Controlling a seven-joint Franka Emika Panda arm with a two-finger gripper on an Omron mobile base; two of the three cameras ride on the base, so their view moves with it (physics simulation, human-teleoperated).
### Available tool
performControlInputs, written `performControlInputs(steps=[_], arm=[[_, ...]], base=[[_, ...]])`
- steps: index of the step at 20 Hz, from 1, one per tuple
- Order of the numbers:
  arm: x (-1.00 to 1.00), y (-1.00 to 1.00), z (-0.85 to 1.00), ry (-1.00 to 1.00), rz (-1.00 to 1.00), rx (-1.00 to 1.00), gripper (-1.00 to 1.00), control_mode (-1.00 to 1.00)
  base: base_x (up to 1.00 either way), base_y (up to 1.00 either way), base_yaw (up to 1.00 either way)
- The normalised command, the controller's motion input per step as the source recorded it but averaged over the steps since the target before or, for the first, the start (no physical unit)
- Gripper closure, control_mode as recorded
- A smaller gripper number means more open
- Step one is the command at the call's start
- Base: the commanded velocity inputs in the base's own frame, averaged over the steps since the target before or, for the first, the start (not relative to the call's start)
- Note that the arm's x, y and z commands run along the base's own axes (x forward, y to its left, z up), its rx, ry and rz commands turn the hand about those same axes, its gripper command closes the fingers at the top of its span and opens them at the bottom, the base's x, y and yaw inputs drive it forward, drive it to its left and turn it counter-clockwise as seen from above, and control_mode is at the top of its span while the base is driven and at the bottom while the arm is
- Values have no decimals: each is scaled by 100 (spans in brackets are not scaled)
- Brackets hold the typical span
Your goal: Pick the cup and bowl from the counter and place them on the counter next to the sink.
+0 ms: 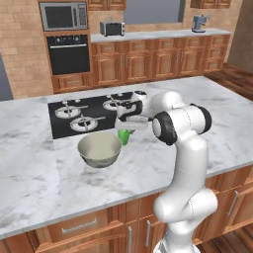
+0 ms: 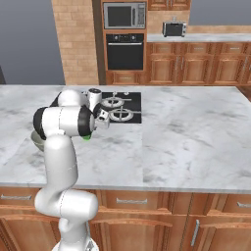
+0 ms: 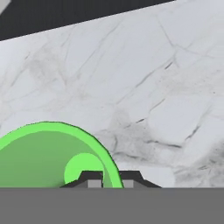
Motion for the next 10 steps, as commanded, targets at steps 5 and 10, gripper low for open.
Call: performControlInputs(steps=[5, 10], arm=[[-2, -83, 21, -15, 6, 12, 100, -100], [-14, -66, 39, -12, 7, 9, 100, -100]], base=[[0, 0, 0], [0, 0, 0]])
